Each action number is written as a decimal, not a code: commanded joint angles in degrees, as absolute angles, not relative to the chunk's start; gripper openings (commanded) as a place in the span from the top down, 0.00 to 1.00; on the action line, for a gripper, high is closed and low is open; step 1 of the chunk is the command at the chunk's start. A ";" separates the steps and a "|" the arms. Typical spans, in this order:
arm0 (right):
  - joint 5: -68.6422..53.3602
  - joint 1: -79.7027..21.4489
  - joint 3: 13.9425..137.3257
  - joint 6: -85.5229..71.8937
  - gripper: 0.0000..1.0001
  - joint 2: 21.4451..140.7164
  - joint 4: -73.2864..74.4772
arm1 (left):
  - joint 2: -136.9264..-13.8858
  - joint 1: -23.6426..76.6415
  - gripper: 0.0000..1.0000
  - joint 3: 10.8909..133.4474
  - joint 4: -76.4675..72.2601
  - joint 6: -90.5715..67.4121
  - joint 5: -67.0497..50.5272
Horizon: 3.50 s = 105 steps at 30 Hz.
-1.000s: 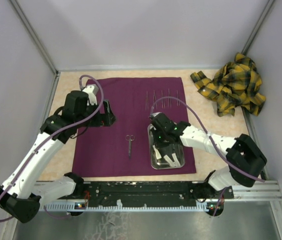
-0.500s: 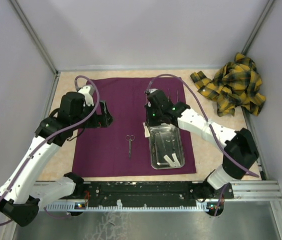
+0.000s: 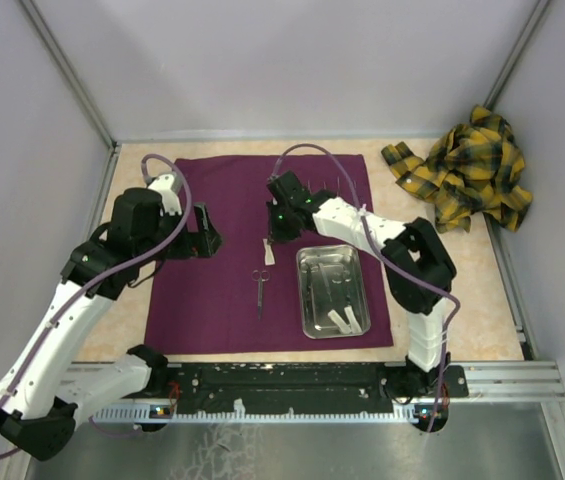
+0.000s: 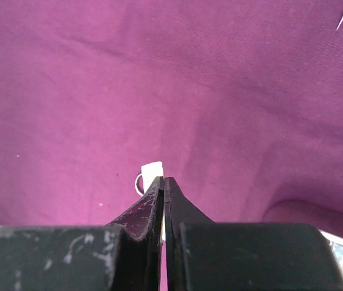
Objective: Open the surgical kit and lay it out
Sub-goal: Place the medical item in the surgical kit.
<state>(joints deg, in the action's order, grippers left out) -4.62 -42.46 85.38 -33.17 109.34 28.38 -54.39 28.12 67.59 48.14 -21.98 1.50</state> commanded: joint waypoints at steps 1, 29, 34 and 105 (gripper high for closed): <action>-4.24 -42.06 90.57 -36.82 1.00 112.93 24.18 | -53.45 27.84 0.00 69.08 48.93 -21.46 1.46; 1.18 -40.61 96.97 -39.38 1.00 123.95 25.00 | -53.28 27.85 0.00 69.74 50.27 -20.93 1.14; 1.31 -40.56 97.20 -39.04 0.97 123.90 25.63 | -53.31 27.79 0.00 69.78 50.29 -20.94 1.14; 7.04 -45.17 102.66 -37.03 0.83 130.14 33.27 | -50.84 27.74 0.00 69.12 52.33 -20.13 4.02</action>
<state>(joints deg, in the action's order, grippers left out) 4.71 -44.27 100.07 -37.54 127.76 31.46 -51.94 27.97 68.77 51.77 -20.97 3.16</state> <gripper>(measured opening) 0.164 0.997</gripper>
